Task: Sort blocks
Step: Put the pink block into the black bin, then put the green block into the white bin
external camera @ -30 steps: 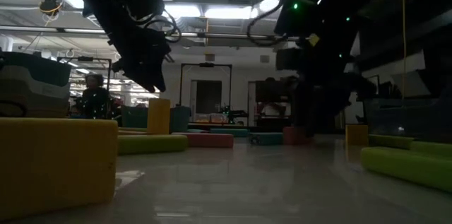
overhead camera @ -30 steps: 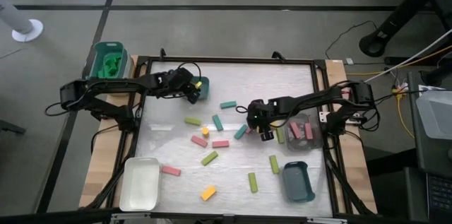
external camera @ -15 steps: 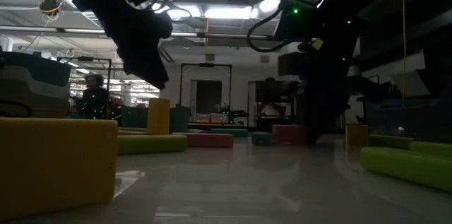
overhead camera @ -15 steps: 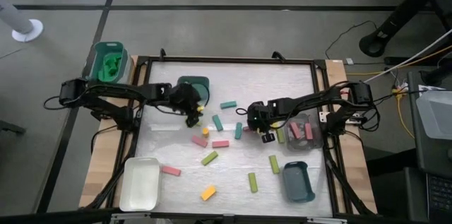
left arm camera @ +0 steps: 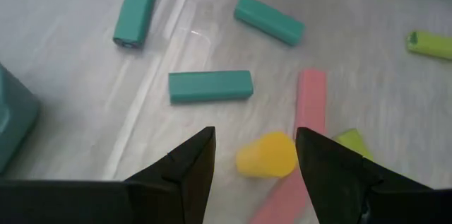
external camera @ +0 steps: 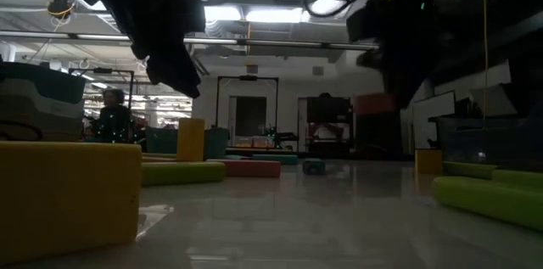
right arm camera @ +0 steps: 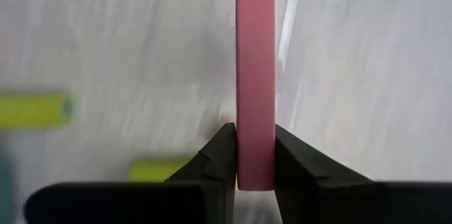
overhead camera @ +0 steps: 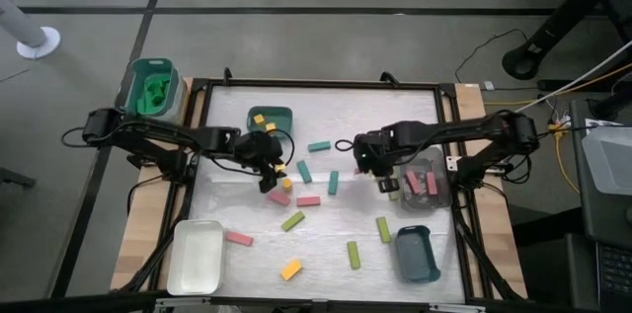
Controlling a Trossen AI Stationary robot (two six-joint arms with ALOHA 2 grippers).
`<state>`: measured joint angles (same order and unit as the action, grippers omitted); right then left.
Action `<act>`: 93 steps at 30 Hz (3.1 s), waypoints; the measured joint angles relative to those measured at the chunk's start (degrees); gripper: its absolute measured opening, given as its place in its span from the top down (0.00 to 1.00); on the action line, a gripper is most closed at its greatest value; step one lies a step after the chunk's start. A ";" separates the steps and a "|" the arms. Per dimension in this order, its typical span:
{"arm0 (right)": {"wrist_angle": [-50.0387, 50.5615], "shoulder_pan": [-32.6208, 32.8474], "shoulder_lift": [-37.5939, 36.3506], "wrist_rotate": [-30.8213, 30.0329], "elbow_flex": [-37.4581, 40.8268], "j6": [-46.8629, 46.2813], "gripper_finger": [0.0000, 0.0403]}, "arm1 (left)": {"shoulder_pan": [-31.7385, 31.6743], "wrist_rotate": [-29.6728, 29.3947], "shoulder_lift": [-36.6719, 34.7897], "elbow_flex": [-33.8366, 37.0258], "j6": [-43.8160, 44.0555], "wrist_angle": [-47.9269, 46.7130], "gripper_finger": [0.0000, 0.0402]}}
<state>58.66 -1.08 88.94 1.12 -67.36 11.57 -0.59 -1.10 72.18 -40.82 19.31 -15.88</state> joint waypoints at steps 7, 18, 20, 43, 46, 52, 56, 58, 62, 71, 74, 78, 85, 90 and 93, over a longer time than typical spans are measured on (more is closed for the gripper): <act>17.80 0.93 -0.42 -0.54 -5.83 -8.27 0.84 | 3.14 -1.25 1.44 0.09 -0.21 0.83 0.54; 31.80 10.02 -1.91 -11.11 -5.76 -26.46 0.86 | 7.36 -1.27 2.50 0.11 0.40 2.23 0.54; 30.99 11.51 -2.27 -11.46 -5.03 -29.29 0.85 | 8.78 -1.26 2.50 0.13 1.08 2.71 0.54; 29.67 16.85 -2.57 -10.55 11.66 -45.81 0.77 | 25.46 -8.53 10.31 0.13 15.23 19.31 0.54; 29.67 16.85 -2.57 -10.55 11.66 -45.81 0.77 | 26.44 -8.57 14.13 -0.33 14.54 20.02 0.54; 29.48 16.83 -2.57 -10.55 11.66 -45.81 0.77 | 27.81 -8.58 22.42 -4.06 12.60 19.25 0.54; 29.44 16.81 -2.57 -10.54 11.66 -45.81 0.76 | 28.14 -8.57 25.65 -7.06 9.97 15.41 0.54; 29.44 16.81 -2.57 -10.53 11.66 -45.81 0.76 | 28.12 -8.62 26.13 -8.31 9.97 12.77 0.54; 29.34 16.81 -2.57 -10.53 11.66 -45.81 0.76 | 28.09 -9.38 26.30 -10.30 9.94 9.17 0.54; 29.26 16.81 -2.57 -10.53 11.66 -45.79 0.76 | 28.09 -12.49 26.28 -12.79 12.31 0.71 0.54; 28.80 16.81 -2.57 -10.51 11.66 -45.79 0.76 | 28.03 -14.66 26.28 -12.79 14.90 -0.22 0.54; 27.26 16.81 -2.57 -10.51 11.66 -45.79 0.76 | 28.03 -15.95 26.28 -12.79 16.68 -0.24 0.54; 26.20 16.81 -2.56 -10.49 11.64 -45.79 0.76 | 28.66 -15.91 27.95 -12.79 20.15 0.75 0.54; 26.23 16.81 -2.55 -10.49 11.62 -45.79 0.76 | 28.82 -15.96 30.30 -12.78 21.06 1.75 0.54; 26.25 16.81 -2.55 -10.49 11.62 -45.79 0.76 | 28.84 -16.29 31.43 -12.96 21.15 1.77 0.54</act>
<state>84.91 15.73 86.39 -9.37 -55.75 -34.22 28.25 -17.39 103.61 -53.78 40.47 -14.11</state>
